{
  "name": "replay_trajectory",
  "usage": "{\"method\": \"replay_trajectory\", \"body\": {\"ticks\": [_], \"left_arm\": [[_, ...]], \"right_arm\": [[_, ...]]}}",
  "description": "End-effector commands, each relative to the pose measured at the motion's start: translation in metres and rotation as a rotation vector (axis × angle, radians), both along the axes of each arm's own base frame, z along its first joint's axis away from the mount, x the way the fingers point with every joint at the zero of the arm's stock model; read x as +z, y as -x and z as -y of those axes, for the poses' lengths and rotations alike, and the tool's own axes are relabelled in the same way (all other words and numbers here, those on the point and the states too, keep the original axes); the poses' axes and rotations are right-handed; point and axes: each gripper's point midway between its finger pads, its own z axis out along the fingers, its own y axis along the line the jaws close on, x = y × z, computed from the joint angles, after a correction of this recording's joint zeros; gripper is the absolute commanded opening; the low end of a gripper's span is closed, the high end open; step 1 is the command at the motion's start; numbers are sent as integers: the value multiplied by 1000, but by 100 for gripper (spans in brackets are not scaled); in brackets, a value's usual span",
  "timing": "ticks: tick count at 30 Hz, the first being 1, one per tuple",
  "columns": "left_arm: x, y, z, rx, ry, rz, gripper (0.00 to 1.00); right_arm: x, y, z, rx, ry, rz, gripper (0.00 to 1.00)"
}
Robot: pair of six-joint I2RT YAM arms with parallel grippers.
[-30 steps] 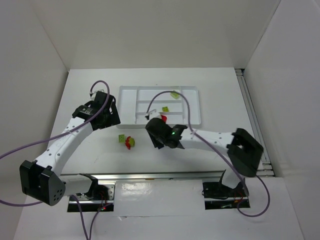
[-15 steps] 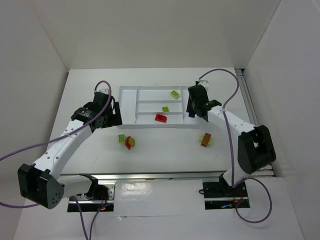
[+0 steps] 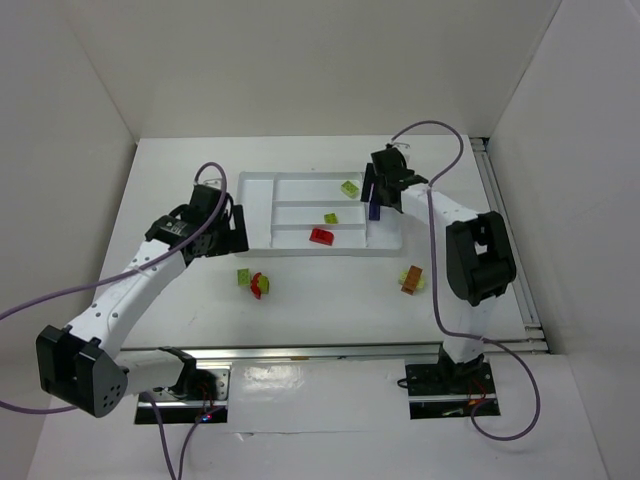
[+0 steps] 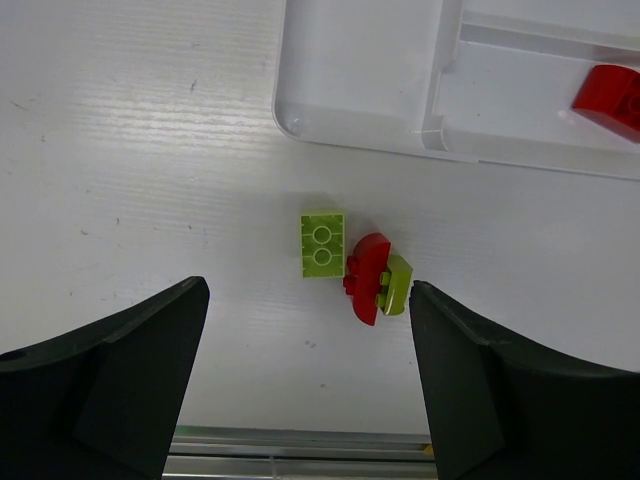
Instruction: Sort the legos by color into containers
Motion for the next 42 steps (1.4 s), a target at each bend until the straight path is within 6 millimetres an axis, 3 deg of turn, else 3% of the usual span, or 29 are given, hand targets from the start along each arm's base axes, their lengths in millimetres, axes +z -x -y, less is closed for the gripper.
{"method": "replay_trajectory", "body": {"ticks": [1,2,3,5,6,7,9,10,11,13,15,16,18,22,26,31,32,42], "left_arm": [[-2,-2,4,-26,-8,4,93],[-4,-3,4,-18,-5,-5,93],[-9,1,3,-18,-11,-22,93],[-7,3,1,28,-11,-13,91],[-4,2,-1,61,0,1,91],[-10,10,-1,102,19,-13,91],[-2,14,-1,137,73,41,91],[-6,17,-4,159,81,49,91],[3,18,-6,175,93,83,91],[8,17,-15,213,92,96,91],[13,21,-26,263,95,85,91],[21,17,-31,260,86,102,91],[29,15,-38,258,92,107,91],[58,3,-47,233,84,137,91],[72,-3,-47,206,99,161,91],[66,-5,-44,189,106,134,91],[65,-5,-45,183,100,133,91],[58,-7,-41,164,106,121,91]], "right_arm": [[52,-7,-20,28,-3,104,82],[61,1,-33,58,7,122,82],[86,9,-35,63,-6,173,76],[91,33,-49,116,-24,180,70],[114,46,-59,155,-86,225,68],[101,62,-66,193,-110,200,66],[114,98,-112,362,-200,224,66],[102,113,-126,399,-184,202,72],[102,142,-165,504,-202,191,78],[79,171,-190,575,-183,123,81],[63,207,-223,738,-196,84,84],[59,213,-237,828,-187,114,84],[37,244,-255,993,-151,103,85],[21,254,-274,1137,-87,163,85],[0,250,-286,1228,-29,167,90],[-16,241,-306,1293,19,162,85],[-31,241,-304,1302,46,118,84],[-51,210,-318,1268,103,91,69]]}}
